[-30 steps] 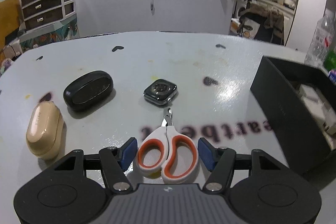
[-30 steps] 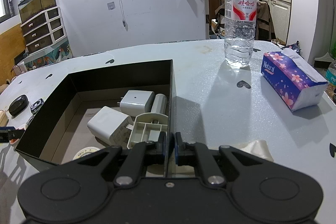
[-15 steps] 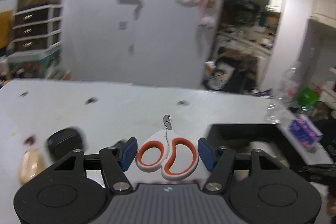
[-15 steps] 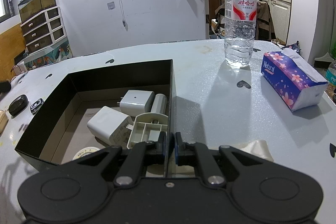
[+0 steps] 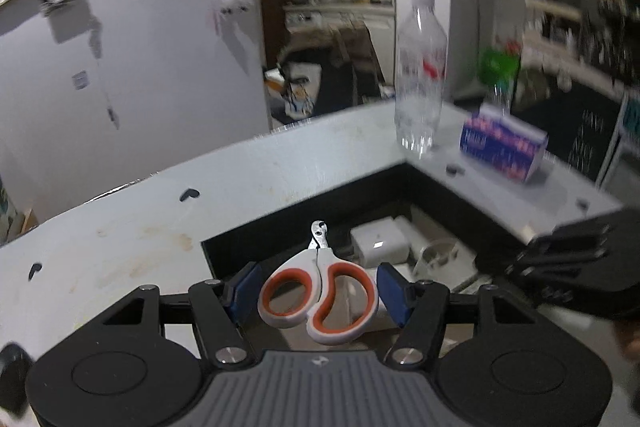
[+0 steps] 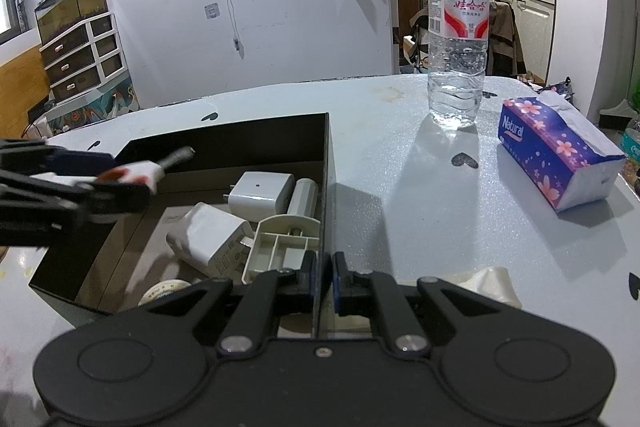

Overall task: Organize rigid objects
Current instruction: 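Lower the scissors into the black box and open the left gripper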

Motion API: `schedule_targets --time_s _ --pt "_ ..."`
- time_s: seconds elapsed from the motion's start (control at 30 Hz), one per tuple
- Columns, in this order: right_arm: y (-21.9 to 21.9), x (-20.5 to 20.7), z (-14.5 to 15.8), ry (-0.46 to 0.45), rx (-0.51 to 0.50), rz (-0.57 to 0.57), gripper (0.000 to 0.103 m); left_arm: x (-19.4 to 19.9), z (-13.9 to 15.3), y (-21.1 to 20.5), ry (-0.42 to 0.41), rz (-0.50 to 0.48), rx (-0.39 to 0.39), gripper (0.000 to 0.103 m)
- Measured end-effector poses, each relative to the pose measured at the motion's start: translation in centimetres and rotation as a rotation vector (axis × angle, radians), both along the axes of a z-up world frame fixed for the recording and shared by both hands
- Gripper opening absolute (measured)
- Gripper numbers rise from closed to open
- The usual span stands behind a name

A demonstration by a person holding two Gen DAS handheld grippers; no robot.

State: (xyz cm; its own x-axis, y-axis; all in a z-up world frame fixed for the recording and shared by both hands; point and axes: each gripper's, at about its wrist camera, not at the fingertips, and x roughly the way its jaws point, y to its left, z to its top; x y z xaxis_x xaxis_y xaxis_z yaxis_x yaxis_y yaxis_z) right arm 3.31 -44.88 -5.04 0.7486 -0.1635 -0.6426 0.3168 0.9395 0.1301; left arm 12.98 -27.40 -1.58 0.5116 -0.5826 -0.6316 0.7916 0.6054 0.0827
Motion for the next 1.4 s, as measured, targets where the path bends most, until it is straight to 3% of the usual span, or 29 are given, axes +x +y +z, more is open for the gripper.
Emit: schedule_targets --time_s 0.23,0.5,0.63,0.7,0.77,0.9,1.4 --pt "0.0 0.0 0.0 0.000 0.001 0.000 0.008 2.1 -1.9 -0.8 0.033 -0.122 0.106 0.064" --pt "0.0 0.0 0.0 0.000 0.000 0.000 0.008 3.9 -2.0 -1.2 0.012 -0.222 0.152 0.064" --pt "0.0 0.0 0.0 0.000 0.000 0.000 0.008 4.5 -2.1 -1.4 0.013 -0.210 0.131 0.067" --pt "0.0 0.0 0.0 0.000 0.001 0.000 0.008 4.4 -2.0 -1.3 0.027 -0.215 0.115 0.080" --pt "0.0 0.0 0.0 0.000 0.001 0.000 0.008 4.0 -1.8 -1.3 0.032 -0.215 0.111 0.086" --pt "0.0 0.0 0.0 0.000 0.002 0.001 0.008 3.1 -1.6 -1.2 0.051 -0.207 0.117 0.086" --pt "0.0 0.0 0.0 0.000 0.002 0.001 0.008 -1.9 1.8 1.6 0.150 -0.160 0.000 0.100"
